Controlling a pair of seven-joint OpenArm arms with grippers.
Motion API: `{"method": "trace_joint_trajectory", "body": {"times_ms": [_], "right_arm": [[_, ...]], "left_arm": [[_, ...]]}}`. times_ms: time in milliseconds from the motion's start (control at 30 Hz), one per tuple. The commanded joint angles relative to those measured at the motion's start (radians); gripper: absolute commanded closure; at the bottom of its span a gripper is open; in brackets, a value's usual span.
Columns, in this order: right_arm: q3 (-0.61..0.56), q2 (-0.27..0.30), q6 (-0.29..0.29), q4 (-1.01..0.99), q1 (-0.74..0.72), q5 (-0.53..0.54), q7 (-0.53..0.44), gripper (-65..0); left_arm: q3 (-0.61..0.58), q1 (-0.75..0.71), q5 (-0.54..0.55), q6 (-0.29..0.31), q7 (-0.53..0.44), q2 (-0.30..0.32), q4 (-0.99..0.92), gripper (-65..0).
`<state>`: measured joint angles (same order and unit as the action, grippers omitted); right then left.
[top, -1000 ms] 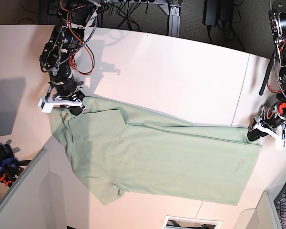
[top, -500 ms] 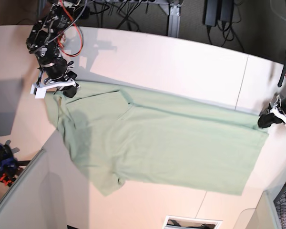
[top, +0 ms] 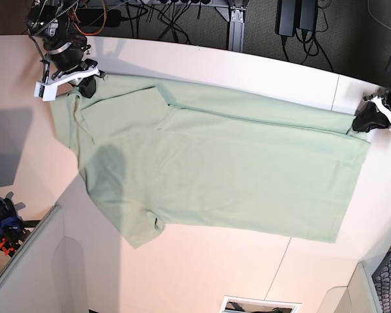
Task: Fold the T-shirt properly
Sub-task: 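Lay the folded edge down and release both grippers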
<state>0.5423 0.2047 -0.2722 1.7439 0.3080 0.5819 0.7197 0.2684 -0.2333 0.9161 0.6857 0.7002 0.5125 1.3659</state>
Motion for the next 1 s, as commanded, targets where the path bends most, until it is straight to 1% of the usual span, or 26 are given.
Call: {"method": "trace_joint_trajectory", "body": {"times_ms": [0, 233, 433, 667, 900, 933, 967], "right_arm": [[0.010, 0.016, -0.005, 0.024, 0.008, 0.013, -0.019, 0.0], [0.044, 0.016, -0.005, 0.028, 0.070, 0.013, -0.019, 0.0], [0.055, 0.017, -0.005, 0.028, 0.072, 0.013, -0.018, 0.0], [0.055, 0.017, -0.005, 0.028, 0.072, 0.009, -0.018, 0.0], [0.055, 0.016, -0.005, 0.028, 0.072, -0.006, -0.010, 0.0], [0.055, 0.016, -0.005, 0.028, 0.072, -0.014, -0.010, 0.0], [0.055, 0.016, -0.005, 0.028, 0.072, -0.027, -0.006, 0.0]], "left_arm": [[0.008, 0.003, 0.016, 0.012, -0.019, 0.019, 0.020, 0.0], [0.008, -0.043, 0.016, 0.012, -0.023, 0.019, 0.021, 0.0], [0.024, -0.086, 0.026, 0.012, -0.024, 0.019, 0.030, 0.0], [0.075, -0.139, 0.031, 0.012, -0.023, 0.017, 0.093, 0.0], [0.080, -0.153, 0.031, 0.012, -0.046, 0.011, 0.099, 0.0], [0.080, -0.153, 0.031, 0.012, -0.046, 0.011, 0.099, -2.5], [0.080, -0.153, 0.032, 0.012, -0.047, 0.011, 0.099, -7.9]]}}
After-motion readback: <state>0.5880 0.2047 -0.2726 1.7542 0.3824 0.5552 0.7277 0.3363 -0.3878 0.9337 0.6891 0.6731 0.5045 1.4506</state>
